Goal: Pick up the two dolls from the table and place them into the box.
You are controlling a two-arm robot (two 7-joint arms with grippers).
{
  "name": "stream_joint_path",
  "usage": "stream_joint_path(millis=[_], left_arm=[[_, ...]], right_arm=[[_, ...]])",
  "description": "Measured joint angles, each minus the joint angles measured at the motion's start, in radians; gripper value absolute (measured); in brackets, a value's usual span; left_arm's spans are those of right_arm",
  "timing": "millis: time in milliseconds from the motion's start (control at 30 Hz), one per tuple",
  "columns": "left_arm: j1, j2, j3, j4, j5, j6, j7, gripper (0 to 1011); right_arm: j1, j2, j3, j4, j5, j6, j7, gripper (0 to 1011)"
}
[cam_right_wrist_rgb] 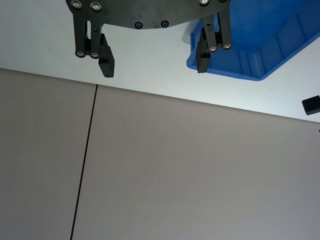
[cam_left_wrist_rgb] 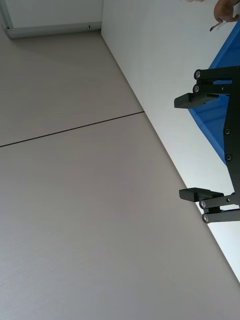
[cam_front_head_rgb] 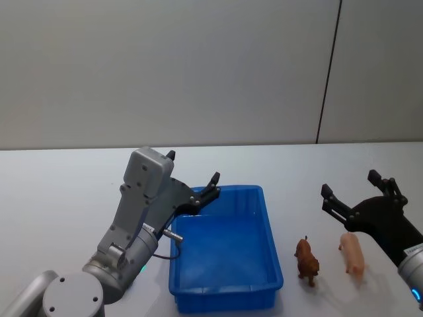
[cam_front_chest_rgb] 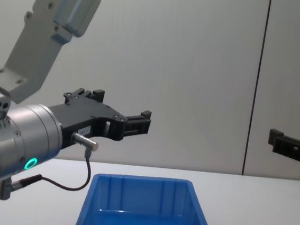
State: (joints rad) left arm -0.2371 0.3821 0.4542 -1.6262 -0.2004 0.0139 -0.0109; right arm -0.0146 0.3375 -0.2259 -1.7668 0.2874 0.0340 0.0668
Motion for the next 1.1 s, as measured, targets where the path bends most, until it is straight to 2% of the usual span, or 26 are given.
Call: stream_joint_path(millis=[1100], left_arm=[[0.000,0.000,0.000,0.000,0.000,0.000,0.000,1001]], right_arm=[[0.000,0.001,0.001,0.001,0.001,-0.001,0.001,1001]])
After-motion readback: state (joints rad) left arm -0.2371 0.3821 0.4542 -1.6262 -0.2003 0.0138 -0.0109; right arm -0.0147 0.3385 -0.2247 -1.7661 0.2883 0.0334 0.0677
